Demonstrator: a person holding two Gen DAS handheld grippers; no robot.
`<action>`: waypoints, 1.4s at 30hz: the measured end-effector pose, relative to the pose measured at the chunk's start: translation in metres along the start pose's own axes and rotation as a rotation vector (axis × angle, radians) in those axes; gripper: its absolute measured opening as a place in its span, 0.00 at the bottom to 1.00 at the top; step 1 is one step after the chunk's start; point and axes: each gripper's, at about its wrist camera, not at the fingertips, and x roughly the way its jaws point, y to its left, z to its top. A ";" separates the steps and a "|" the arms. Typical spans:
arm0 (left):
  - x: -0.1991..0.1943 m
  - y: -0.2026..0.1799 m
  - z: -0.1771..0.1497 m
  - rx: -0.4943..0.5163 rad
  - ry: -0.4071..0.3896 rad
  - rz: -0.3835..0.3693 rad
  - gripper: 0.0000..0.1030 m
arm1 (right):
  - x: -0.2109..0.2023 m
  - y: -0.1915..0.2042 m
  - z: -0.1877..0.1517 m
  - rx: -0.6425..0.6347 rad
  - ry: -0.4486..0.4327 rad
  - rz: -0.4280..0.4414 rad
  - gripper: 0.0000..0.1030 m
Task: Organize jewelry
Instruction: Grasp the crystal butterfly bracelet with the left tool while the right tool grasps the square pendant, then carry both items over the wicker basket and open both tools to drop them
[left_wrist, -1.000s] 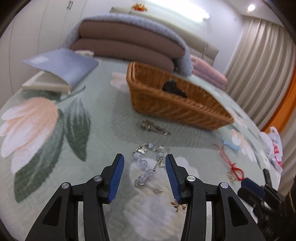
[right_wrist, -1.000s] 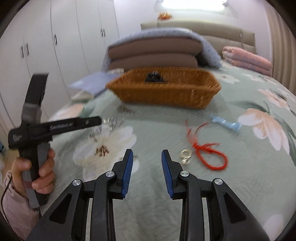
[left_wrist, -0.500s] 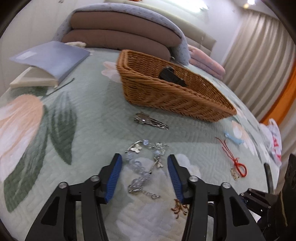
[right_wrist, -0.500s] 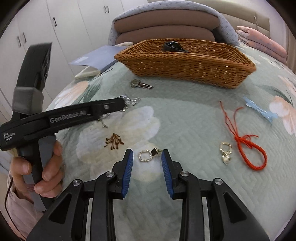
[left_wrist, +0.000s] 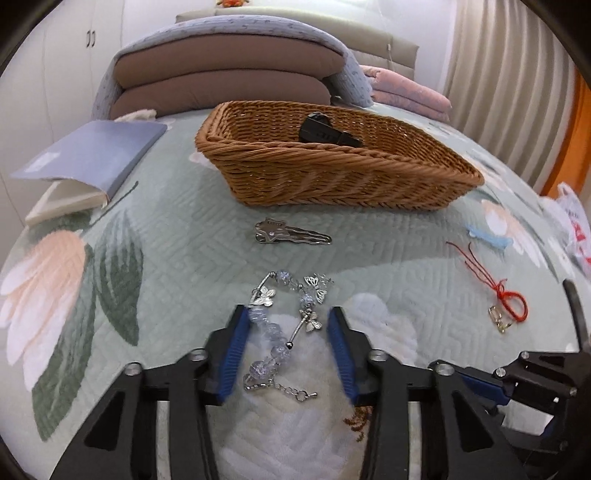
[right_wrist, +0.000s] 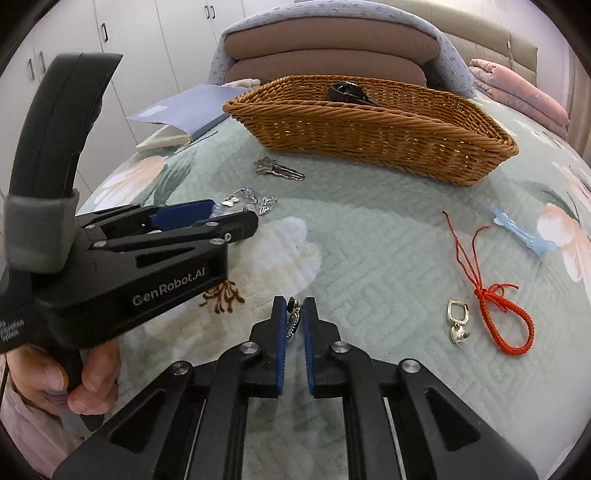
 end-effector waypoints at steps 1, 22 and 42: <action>-0.001 0.000 -0.001 0.004 -0.001 -0.004 0.22 | -0.001 -0.001 0.000 0.002 -0.003 0.003 0.09; -0.038 0.033 -0.006 -0.156 -0.145 -0.272 0.11 | -0.038 -0.022 -0.008 0.065 -0.168 0.130 0.07; -0.085 0.014 0.078 -0.117 -0.329 -0.254 0.11 | -0.070 -0.088 0.114 0.085 -0.381 0.027 0.07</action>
